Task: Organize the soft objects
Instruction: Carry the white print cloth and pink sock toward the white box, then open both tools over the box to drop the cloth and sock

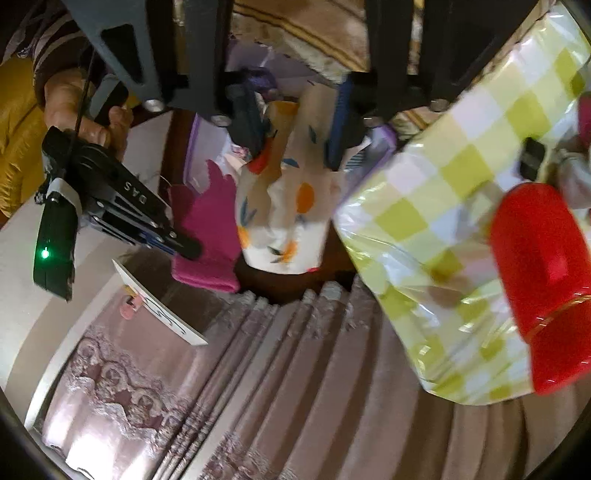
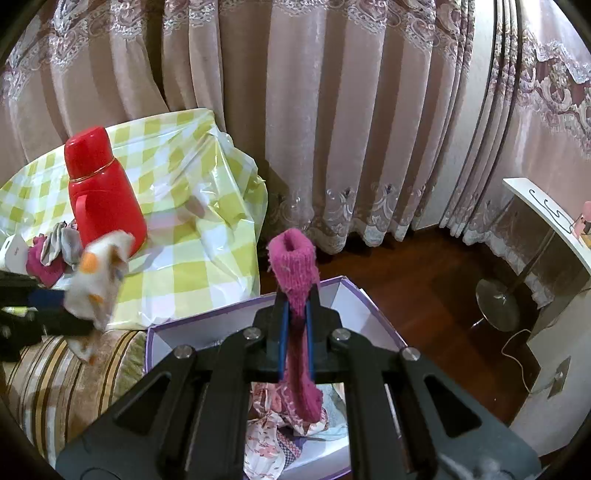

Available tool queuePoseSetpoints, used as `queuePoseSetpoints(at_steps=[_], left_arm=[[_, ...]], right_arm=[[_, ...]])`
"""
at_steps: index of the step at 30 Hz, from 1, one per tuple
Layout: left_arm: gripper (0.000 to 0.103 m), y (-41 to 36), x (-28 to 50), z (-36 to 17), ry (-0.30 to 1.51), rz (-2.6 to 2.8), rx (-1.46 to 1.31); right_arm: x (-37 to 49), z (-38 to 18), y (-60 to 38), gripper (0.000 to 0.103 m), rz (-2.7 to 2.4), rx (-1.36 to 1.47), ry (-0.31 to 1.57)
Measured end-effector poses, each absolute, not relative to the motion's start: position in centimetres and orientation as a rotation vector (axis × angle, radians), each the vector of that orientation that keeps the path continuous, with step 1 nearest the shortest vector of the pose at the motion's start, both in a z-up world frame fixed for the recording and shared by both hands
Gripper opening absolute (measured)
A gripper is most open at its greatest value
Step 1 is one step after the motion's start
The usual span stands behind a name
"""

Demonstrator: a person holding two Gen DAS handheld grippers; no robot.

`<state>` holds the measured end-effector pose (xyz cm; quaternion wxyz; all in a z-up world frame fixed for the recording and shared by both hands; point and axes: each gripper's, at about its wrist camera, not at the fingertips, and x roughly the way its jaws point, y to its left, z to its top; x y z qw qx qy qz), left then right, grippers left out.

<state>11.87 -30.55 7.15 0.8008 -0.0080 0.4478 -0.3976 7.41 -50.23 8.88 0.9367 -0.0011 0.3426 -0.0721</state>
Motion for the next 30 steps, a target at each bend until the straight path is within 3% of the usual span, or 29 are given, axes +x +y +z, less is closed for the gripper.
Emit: queuePoseSetpoints(at_steps=[2, 6, 18, 30], left_arm=[[0.056, -31.0, 12.0, 6.5, 0.982, -0.863, -0.017], [0.059, -30.9, 11.9, 5.9, 1.007, -0.855, -0.015], [0.060, -27.9, 11.2, 6.2, 0.996, -0.809, -0.057], [0.060, -20.2, 10.1, 6.8, 0.943, -0.645, -0.118]], right_arm=[[7.6, 8.7, -50.4, 0.019, -0.140, 0.007, 0.710], [7.5, 8.6, -50.2, 0.062, -0.133, 0.004, 0.706], [7.2, 9.5, -47.4, 0.073, -0.088, -0.038, 0.671], [7.7, 9.3, -42.2, 0.075, 0.040, -0.056, 0.685]])
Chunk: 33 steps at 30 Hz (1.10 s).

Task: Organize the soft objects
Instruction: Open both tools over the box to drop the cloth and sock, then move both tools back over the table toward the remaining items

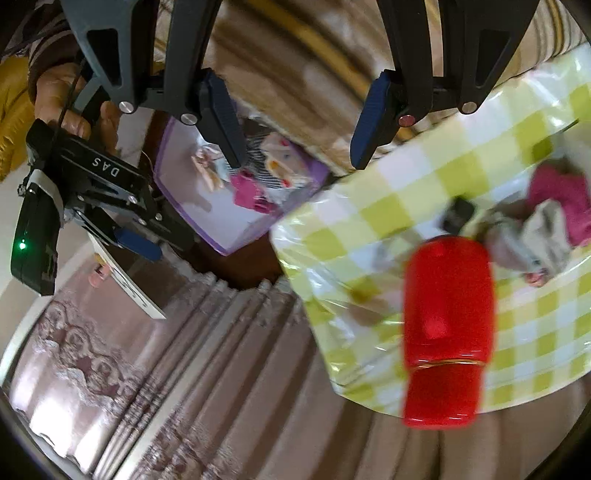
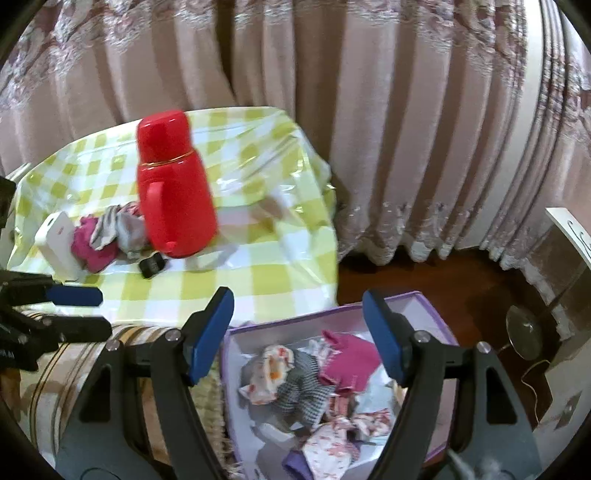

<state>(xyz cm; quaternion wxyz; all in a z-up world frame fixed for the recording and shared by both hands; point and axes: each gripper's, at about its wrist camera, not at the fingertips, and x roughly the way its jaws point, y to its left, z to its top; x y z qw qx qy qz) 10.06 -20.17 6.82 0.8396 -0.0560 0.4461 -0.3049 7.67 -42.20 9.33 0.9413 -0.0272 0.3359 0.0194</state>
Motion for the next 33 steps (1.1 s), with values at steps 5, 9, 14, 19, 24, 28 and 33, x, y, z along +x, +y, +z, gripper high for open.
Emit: queuePoseSetpoints(at_steps=[5, 9, 14, 19, 24, 28, 33], left_arm=[[0.060, -16.8, 9.7, 7.0, 0.913, -0.582, -0.149], [0.060, -14.3, 9.5, 7.4, 0.888, -0.545, -0.177], [0.060, -11.5, 9.1, 7.2, 0.871, -0.512, -0.208], [0.060, -9.3, 9.0, 6.7, 0.871, -0.485, -0.238], [0.060, -7.1, 8.8, 6.3, 0.874, -0.448, -0.262], [0.060, -5.2, 8.6, 6.1, 0.874, -0.413, -0.270], [0.060, -2.8, 8.6, 6.1, 0.876, -0.368, -0.287]], right_arm=[[8.2, 9.1, -39.6, 0.075, 0.080, -0.067, 0.705], [8.3, 9.5, -37.3, 0.075, 0.115, -0.092, 0.704], [8.1, 10.3, -34.7, 0.076, 0.152, -0.119, 0.690], [8.1, 10.5, -32.4, 0.076, 0.181, -0.146, 0.691], [8.0, 10.3, -30.7, 0.077, 0.213, -0.160, 0.700], [8.3, 9.8, -29.5, 0.077, 0.234, -0.174, 0.712], [9.5, 8.8, -27.9, 0.077, 0.279, -0.164, 0.744]])
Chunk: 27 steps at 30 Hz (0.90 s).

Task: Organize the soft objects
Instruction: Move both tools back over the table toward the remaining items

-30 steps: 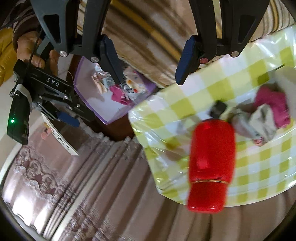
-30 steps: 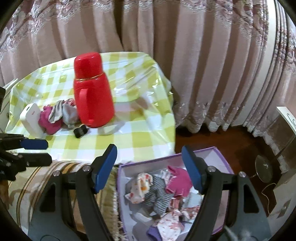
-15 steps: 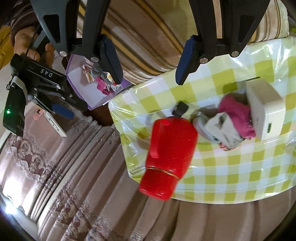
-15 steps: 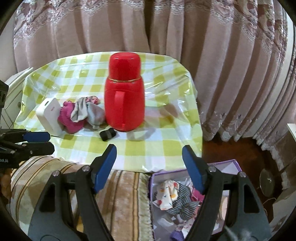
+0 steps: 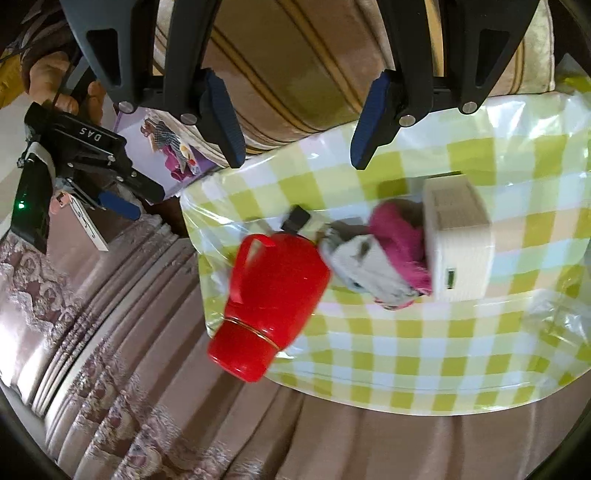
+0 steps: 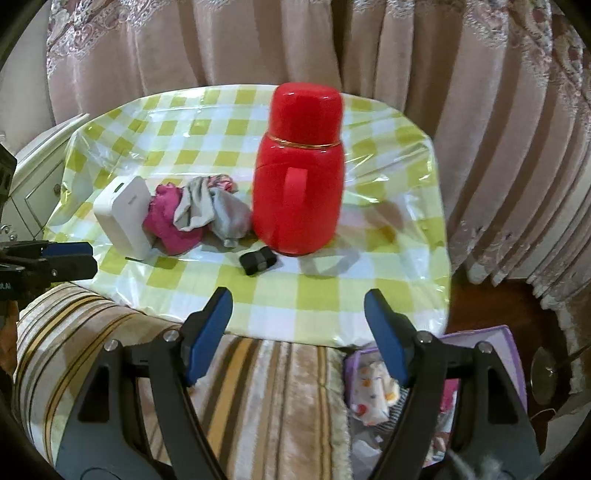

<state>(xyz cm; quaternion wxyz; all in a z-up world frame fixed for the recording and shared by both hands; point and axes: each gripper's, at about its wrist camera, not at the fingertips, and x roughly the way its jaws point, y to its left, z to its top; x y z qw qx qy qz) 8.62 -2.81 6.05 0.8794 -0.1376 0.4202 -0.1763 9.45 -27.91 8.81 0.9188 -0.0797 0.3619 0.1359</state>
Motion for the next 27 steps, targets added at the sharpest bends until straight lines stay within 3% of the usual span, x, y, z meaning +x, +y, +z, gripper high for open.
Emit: queuePoseSetpoints(at_steps=[27], left_arm=[[0.060, 5.5, 12.7, 9.4, 0.824, -0.292, -0.218]], right_arm=[[19.2, 1.3, -17.9, 0.077, 0.025, -0.015, 0.984]])
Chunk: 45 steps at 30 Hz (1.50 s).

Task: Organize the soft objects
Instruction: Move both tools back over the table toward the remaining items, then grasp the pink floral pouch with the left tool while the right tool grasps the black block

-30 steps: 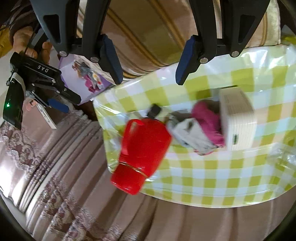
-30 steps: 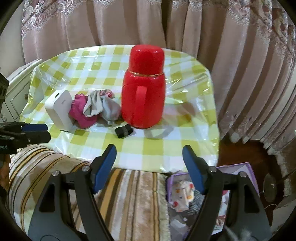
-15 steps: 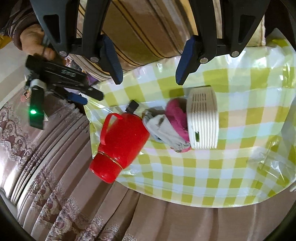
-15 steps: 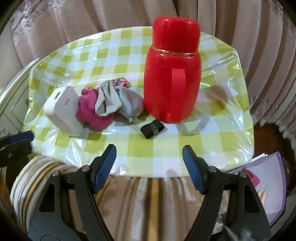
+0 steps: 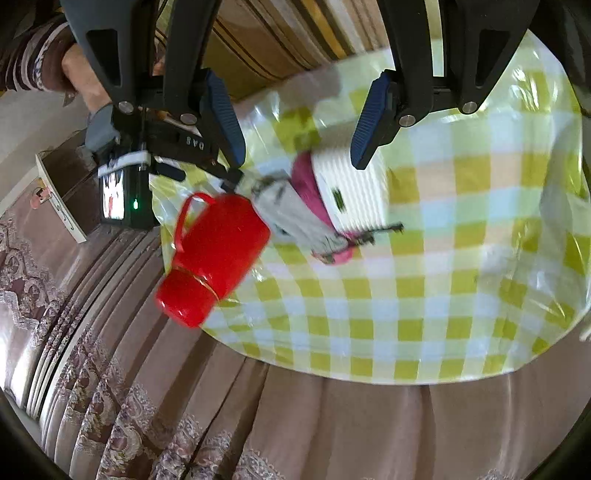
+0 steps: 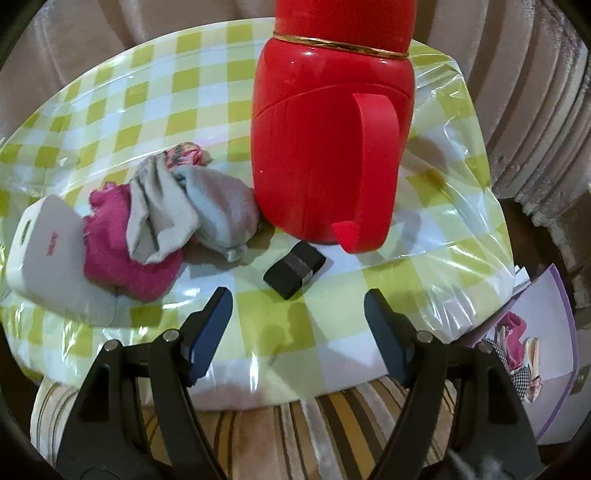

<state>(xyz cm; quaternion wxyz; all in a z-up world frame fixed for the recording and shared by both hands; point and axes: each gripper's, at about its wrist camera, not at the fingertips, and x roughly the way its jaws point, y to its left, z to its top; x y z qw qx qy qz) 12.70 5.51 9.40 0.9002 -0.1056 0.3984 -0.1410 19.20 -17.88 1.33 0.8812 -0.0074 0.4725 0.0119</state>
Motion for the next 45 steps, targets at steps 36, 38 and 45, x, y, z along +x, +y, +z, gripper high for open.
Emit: queuePoseSetpoints(at_steps=[36, 38, 45], left_arm=[[0.089, 0.3, 42.7, -1.3, 1.413, -0.445, 0.049], [0.092, -0.2, 43.4, -1.9, 1.428, -0.448, 0.044], [0.099, -1.7, 44.9, -3.8, 1.492, -0.394, 0.094]], right_arm=[[24.6, -4.5, -17.2, 0.047, -0.269, 0.169, 1.033], [24.8, -4.5, -17.0, 0.043, -0.265, 0.169, 1.027], [24.5, -4.5, -17.5, 0.037, -0.252, 0.211, 1.010]])
